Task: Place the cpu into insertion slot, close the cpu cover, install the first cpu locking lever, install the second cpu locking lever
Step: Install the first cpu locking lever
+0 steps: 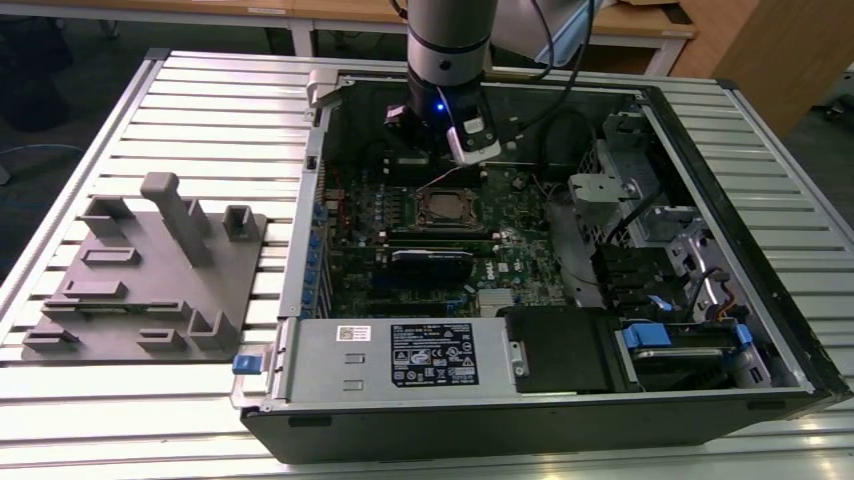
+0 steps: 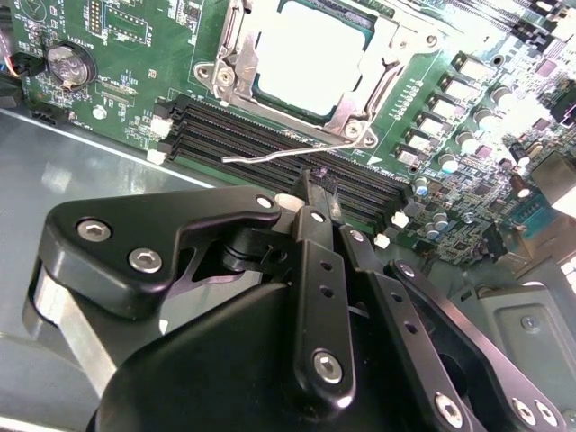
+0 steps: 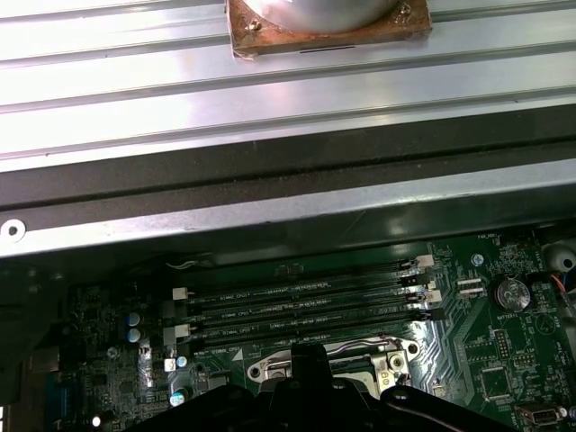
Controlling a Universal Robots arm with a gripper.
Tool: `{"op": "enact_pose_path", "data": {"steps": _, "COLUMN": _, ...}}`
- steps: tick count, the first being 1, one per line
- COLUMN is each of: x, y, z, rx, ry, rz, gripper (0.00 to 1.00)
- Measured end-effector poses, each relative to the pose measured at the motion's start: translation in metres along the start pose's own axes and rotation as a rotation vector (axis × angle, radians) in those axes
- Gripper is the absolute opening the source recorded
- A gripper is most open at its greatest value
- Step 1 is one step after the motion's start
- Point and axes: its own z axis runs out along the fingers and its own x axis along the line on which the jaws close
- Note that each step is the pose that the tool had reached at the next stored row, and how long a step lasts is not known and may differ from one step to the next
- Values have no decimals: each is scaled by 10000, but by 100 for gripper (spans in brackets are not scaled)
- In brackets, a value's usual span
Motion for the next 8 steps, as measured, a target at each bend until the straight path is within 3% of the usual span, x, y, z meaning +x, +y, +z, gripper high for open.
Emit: {"op": "enact_pose_path", "data": {"steps": 8, "x": 0, "y": -1, "z": 5, "rx": 1, "ry": 0, "rz": 0, "gripper": 11}}
